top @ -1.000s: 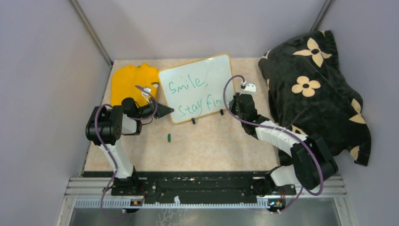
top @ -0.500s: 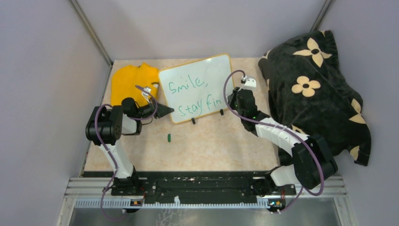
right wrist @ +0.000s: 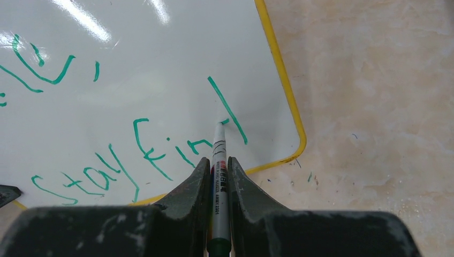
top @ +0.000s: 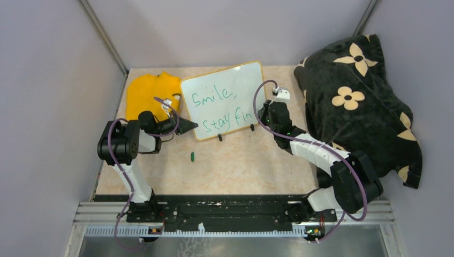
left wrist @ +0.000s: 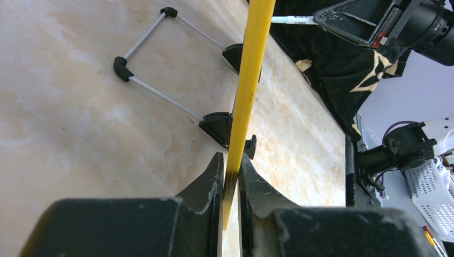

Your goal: Write a sentence on the whiteboard

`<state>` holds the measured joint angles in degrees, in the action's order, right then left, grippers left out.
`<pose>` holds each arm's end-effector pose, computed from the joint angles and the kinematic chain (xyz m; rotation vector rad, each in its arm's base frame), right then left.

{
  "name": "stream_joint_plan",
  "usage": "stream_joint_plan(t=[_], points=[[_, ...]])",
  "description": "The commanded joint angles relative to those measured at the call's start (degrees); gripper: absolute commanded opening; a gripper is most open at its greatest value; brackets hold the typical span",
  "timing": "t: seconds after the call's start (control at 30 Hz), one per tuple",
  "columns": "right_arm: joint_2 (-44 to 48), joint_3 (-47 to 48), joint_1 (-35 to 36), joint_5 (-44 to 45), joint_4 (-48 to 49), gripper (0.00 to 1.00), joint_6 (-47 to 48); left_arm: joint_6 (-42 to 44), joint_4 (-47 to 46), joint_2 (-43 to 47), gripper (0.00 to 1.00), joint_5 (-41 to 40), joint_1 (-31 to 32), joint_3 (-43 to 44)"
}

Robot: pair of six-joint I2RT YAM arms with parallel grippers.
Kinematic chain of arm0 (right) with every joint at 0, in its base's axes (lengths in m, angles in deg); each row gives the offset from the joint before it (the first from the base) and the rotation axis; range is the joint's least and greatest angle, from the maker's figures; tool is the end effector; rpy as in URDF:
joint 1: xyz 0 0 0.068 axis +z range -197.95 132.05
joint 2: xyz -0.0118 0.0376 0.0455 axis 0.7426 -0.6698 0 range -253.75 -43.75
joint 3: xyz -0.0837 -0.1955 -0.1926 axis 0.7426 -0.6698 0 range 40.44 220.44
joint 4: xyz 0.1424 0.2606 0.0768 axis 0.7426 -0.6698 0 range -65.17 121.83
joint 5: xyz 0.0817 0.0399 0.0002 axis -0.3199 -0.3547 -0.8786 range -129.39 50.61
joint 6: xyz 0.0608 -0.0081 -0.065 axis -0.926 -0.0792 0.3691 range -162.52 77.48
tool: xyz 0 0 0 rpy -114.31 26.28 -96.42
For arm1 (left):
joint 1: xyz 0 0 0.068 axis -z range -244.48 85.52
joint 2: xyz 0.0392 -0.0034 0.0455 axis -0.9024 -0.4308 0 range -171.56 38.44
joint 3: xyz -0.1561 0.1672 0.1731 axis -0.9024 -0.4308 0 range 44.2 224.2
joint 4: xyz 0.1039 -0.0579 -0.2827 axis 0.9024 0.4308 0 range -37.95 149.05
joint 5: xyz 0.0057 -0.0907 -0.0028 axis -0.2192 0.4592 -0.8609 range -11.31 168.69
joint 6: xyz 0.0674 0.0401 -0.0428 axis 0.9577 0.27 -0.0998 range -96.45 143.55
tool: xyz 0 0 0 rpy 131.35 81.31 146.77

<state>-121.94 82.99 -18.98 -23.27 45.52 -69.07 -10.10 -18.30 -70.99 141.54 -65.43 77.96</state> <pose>0.3393 0.1625 0.2079 0.1450 1.9507 0.3683 0.3542 -0.0651 0.0971 0.3665 1.7527 -1.3185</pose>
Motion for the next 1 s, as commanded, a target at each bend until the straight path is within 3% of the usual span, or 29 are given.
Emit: stream_joint_plan(t=[0.0,0.97], points=[[0.0,1.3,-0.2,-1.8,2.7,0.0,0.4,0.0,3.4,-1.7,0.0,-1.3,-0.2,0.2],[2.3,-2.3,-0.3,3.6,-1.0,0.0,0.2,-0.1,3.5,-1.8,0.0,-1.3,-0.1,0.3]])
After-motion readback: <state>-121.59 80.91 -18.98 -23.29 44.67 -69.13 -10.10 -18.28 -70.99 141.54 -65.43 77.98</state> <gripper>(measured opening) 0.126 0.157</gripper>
